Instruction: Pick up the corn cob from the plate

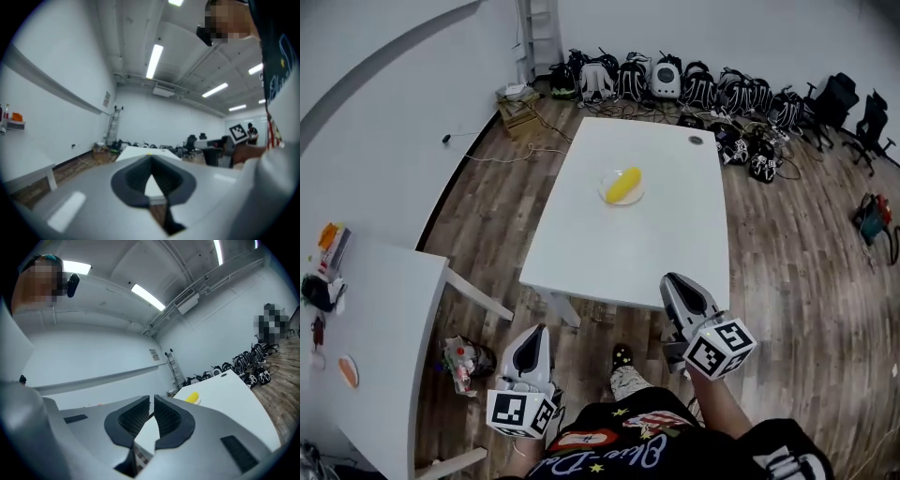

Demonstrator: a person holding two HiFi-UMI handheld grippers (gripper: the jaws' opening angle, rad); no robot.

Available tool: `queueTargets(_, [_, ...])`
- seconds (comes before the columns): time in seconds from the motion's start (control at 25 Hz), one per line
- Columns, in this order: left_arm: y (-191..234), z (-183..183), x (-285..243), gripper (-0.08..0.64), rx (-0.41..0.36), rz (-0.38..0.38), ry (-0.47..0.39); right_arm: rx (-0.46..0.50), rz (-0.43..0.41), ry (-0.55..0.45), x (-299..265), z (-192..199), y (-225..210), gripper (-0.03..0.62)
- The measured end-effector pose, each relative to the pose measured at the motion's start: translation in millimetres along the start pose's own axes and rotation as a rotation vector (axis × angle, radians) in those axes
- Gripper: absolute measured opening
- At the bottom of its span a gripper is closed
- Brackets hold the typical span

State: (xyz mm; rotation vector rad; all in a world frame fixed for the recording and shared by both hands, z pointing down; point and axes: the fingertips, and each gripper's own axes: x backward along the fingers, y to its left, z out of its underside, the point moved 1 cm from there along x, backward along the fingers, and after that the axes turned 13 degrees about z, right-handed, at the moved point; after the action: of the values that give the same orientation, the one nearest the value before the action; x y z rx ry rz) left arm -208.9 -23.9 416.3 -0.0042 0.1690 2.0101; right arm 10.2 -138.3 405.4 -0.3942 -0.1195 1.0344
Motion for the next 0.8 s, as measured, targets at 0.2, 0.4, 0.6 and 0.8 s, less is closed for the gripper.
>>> queueTargets(0.2, [69.3,-35.8,-77.3,-0.002,-0.041,-0.002,-0.022,0.050,0.013,0.010,-109.4,-24.4,-23.4,0.017])
queueTargets(0.4, [120.2,-41.6,-129.1,-0.002,0.018,0.022,-0.035,0.123,0.125,0.085,-207.8,-14.6,-56.6,0.018])
queueTargets(0.6, [182.3,-38.6,-163.1,-0.002,0.055,0.058,0.005,0.153,0.264,0.182,-294.4,5.0,-81.2,0.026])
queueTargets(0.8, [234.7,-52.5,-201.5,-0.002,0.089,0.161,-0.004,0.158,0.461,0.274,-364.4,28.0,-104.3,0.175])
